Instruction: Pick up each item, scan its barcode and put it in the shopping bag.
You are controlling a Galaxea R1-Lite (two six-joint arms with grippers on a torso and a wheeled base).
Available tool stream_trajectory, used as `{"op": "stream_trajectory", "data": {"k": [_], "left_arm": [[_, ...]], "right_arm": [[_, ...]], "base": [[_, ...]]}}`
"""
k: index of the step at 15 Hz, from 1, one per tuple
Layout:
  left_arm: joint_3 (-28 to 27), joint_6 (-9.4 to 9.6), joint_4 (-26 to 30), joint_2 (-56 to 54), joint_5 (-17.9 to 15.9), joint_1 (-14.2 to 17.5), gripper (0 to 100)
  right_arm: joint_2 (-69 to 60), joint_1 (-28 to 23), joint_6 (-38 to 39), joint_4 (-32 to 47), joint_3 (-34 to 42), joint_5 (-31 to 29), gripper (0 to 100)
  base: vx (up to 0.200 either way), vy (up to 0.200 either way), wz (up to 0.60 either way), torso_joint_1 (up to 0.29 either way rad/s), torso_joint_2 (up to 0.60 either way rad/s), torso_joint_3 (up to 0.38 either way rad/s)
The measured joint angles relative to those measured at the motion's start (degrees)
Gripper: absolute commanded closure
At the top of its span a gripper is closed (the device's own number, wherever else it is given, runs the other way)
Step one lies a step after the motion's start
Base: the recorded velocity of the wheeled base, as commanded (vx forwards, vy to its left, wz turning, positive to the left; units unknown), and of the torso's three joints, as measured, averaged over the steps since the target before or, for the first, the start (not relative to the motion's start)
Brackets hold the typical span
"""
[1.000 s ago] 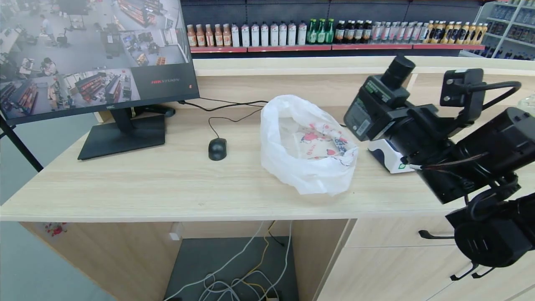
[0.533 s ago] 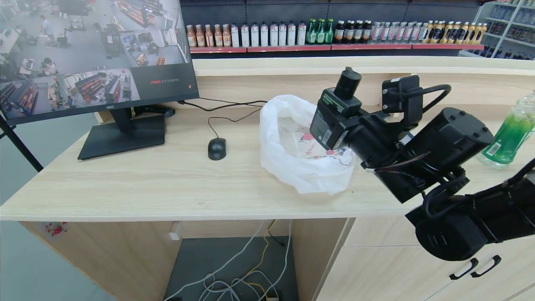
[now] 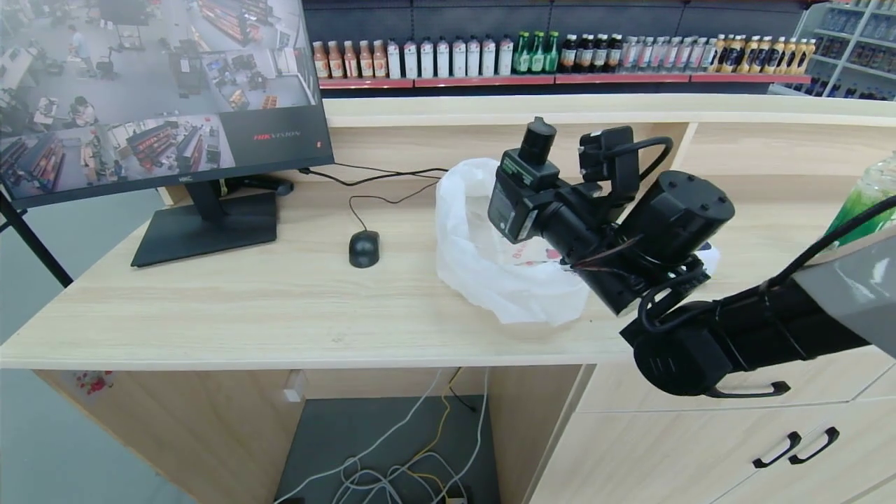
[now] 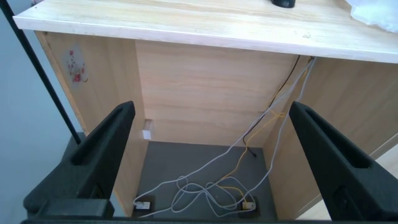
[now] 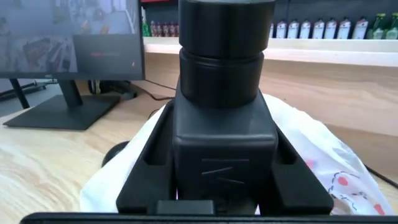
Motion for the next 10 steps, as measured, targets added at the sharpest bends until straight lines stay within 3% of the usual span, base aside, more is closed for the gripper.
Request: {"op": "stream_trajectory", "data": {"k": [10], "left_arm": [[0.00, 0.00, 0.00, 0.00, 0.01, 0.00, 0]], "right_arm": [[8.94, -0.17, 4.23, 2.02, -6.86, -0.10, 100]], "base": [[0.000, 0.000, 0.00, 0.000, 0.00, 0.000]]}}
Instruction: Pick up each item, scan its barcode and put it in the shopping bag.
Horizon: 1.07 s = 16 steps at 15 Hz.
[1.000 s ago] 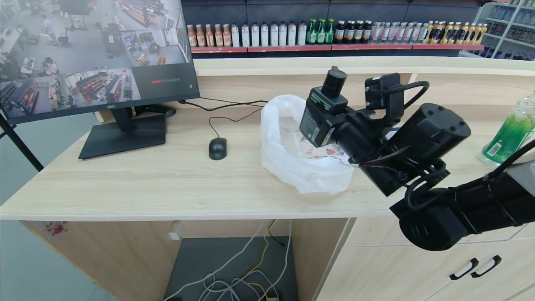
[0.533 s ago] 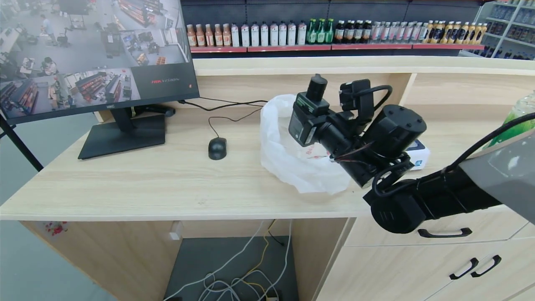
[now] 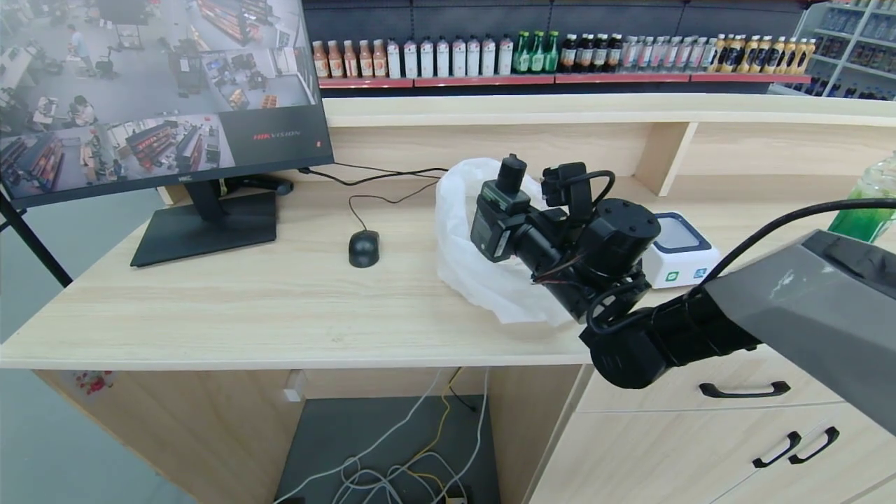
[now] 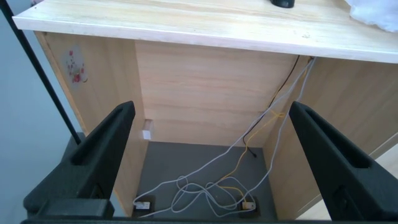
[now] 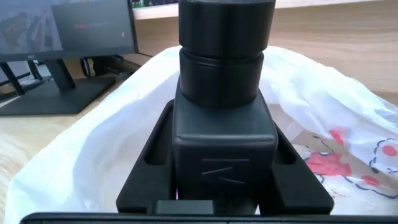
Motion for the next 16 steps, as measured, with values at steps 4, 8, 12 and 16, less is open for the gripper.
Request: {"op": "stream_trajectory", "data": {"k": [4, 8, 12, 16], "left_arm": [[0.00, 0.02, 0.00, 0.00, -0.01, 0.00, 0], [0.00, 0.02, 0.00, 0.00, 0.00, 0.00, 0], [0.00, 0.00, 0.00, 0.00, -0.01, 0.00, 0], [0.00, 0.00, 0.00, 0.00, 0.00, 0.00, 0]], "right_arm": [[2.56, 0.02, 0.63, -0.24, -1.29, 0.02, 100], [3.99, 0.02, 1.51, -0.21, -2.62, 0.21, 100], [4.57, 0.02, 1.51, -0.18, -2.46, 0.33, 100], [5.03, 0.00, 1.54, -0.02, -2.34, 0.35, 100]], "base": [[0.000, 0.000, 0.00, 0.000, 0.00, 0.000], [0.000, 0.000, 0.00, 0.000, 0.00, 0.000], [0.000, 0.000, 0.00, 0.000, 0.00, 0.000], [0.000, 0.000, 0.00, 0.000, 0.00, 0.000]]}}
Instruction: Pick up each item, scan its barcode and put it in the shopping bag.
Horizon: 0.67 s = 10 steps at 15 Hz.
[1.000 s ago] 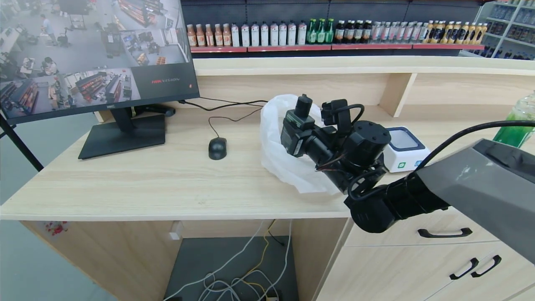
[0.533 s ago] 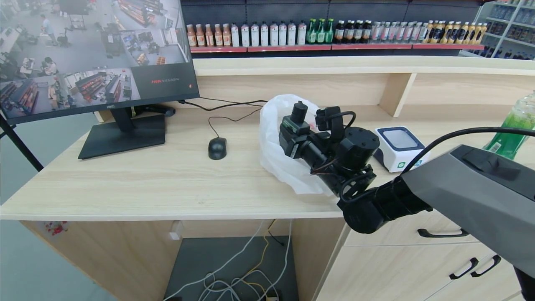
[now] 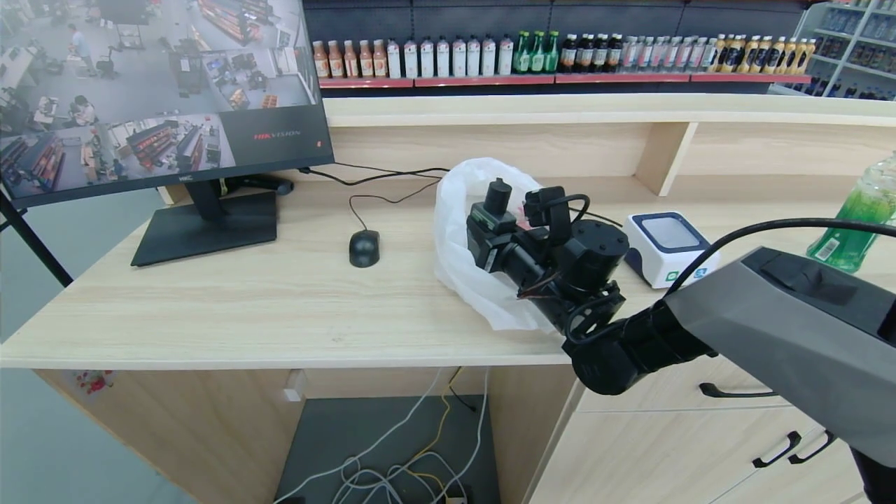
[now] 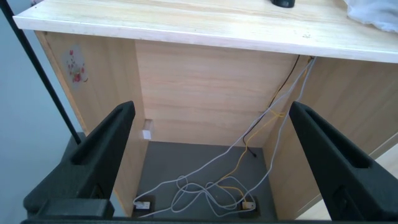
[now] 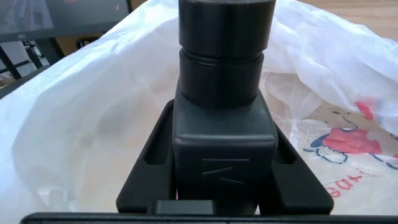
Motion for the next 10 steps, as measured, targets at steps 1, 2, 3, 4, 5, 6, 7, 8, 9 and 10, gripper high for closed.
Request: {"op": "stream_trajectory", "data": {"k": [1, 2, 3, 4, 5, 6, 7, 8, 9, 10], "left_arm": [[0.00, 0.00, 0.00, 0.00, -0.01, 0.00, 0], [0.00, 0.00, 0.00, 0.00, -0.01, 0.00, 0], [0.00, 0.00, 0.00, 0.00, -0.01, 0.00, 0], [0.00, 0.00, 0.00, 0.00, -0.01, 0.00, 0], [0.00, 0.00, 0.00, 0.00, -0.01, 0.00, 0], [0.00, 0.00, 0.00, 0.00, 0.00, 0.00, 0], [0.00, 0.00, 0.00, 0.00, -0.01, 0.00, 0], [0.00, 0.00, 0.00, 0.00, 0.00, 0.00, 0], [0.00, 0.02, 0.00, 0.00, -0.01, 0.00, 0], [0.00, 0.00, 0.00, 0.00, 0.00, 0.00, 0]], "right_arm": [[0.12, 0.02, -0.02, 0.09, 0.00, 0.02, 100], [0.30, 0.02, 0.00, 0.13, 0.02, 0.02, 100], [0.52, 0.02, 0.00, 0.11, 0.05, 0.00, 100], [0.72, 0.02, 0.00, 0.13, 0.05, 0.00, 100], [0.96, 0.02, -0.06, 0.13, 0.05, 0.00, 100], [1.16, 0.02, -0.11, 0.13, 0.18, 0.02, 100], [1.30, 0.02, -0.13, 0.02, 0.40, 0.02, 100], [1.39, 0.02, -0.16, -0.18, 0.74, 0.00, 100], [1.44, 0.02, -0.17, -0.27, 1.10, 0.02, 100], [1.44, 0.04, -0.20, -0.20, 1.38, 0.02, 100]], "base": [[0.000, 0.000, 0.00, 0.000, 0.00, 0.000], [0.000, 0.000, 0.00, 0.000, 0.00, 0.000], [0.000, 0.000, 0.00, 0.000, 0.00, 0.000], [0.000, 0.000, 0.00, 0.000, 0.00, 0.000], [0.000, 0.000, 0.00, 0.000, 0.00, 0.000], [0.000, 0.000, 0.00, 0.000, 0.00, 0.000], [0.000, 0.000, 0.00, 0.000, 0.00, 0.000], [0.000, 0.000, 0.00, 0.000, 0.00, 0.000], [0.000, 0.000, 0.00, 0.000, 0.00, 0.000], [0.000, 0.000, 0.00, 0.000, 0.00, 0.000]]}}
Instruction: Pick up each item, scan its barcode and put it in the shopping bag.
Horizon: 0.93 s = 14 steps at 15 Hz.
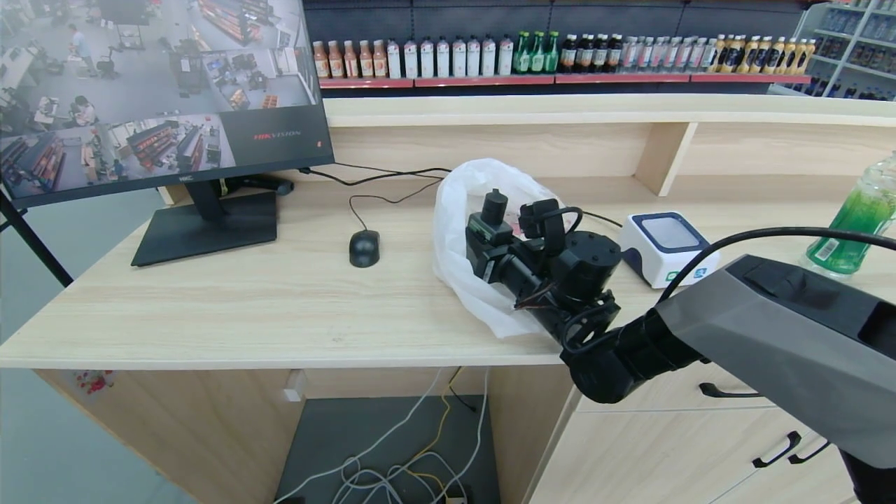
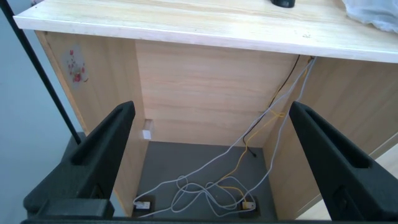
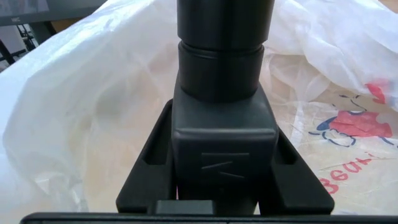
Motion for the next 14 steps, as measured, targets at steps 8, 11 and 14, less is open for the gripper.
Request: {"op": "stream_trajectory", "data": {"k": [8, 11, 14], "left_arm": [[0.00, 0.00, 0.00, 0.00, -0.01, 0.00, 0], [0.00, 0.00, 0.00, 0.00, 0.00, 0.00, 0], [0.00, 0.00, 0.00, 0.00, 0.00, 0.00, 0]], "right_arm": [[0.02, -0.01, -0.35, -0.05, 2.23, -0.33, 100], [0.02, -0.01, -0.35, 0.01, 2.28, -0.38, 100], [-0.09, -0.01, -0.30, 0.17, 2.30, -0.38, 0]], "base": [[0.000, 0.000, 0.00, 0.000, 0.00, 0.000], [0.000, 0.000, 0.00, 0.000, 0.00, 0.000], [0.000, 0.000, 0.00, 0.000, 0.00, 0.000]]}}
